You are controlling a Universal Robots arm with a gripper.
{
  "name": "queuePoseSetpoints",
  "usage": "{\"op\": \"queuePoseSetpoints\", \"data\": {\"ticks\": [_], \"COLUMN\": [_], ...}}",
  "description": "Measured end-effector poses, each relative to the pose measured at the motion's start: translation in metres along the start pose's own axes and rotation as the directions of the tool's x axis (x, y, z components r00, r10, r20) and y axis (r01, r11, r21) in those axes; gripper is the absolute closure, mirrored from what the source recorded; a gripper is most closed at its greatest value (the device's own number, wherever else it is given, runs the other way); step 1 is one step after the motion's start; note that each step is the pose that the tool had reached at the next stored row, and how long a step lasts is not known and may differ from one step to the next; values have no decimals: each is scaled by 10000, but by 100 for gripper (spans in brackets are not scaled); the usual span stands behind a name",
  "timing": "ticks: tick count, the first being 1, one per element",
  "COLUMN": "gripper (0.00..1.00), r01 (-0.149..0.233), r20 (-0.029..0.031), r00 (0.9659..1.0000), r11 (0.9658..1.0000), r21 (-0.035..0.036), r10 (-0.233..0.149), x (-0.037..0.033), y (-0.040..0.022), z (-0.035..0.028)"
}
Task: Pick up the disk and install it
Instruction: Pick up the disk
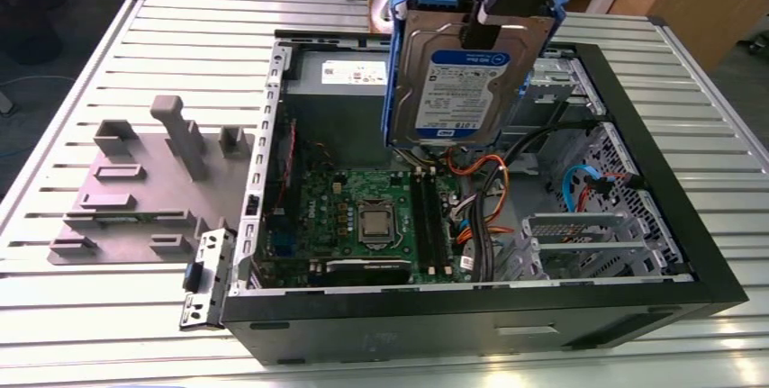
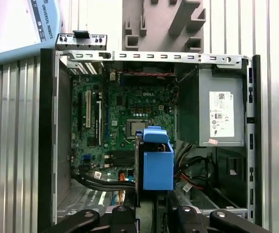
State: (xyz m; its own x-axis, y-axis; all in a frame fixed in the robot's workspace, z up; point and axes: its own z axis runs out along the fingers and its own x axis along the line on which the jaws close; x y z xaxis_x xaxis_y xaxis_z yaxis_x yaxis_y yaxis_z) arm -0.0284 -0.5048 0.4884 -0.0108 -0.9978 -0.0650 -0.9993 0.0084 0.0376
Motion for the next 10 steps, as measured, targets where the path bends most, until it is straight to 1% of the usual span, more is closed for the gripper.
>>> {"op": "queuePoseSetpoints", "data": {"ticks": [4,10], "gripper": [65,65], "r01": [0,0], "r20": [-2,-2], "r00": [10000,10000], "r11": [10000,10000], "r21": [-1,-1], "r10": [0,0], "x": [58,168], "y": [-13,-33], "z": [-4,-5]}}
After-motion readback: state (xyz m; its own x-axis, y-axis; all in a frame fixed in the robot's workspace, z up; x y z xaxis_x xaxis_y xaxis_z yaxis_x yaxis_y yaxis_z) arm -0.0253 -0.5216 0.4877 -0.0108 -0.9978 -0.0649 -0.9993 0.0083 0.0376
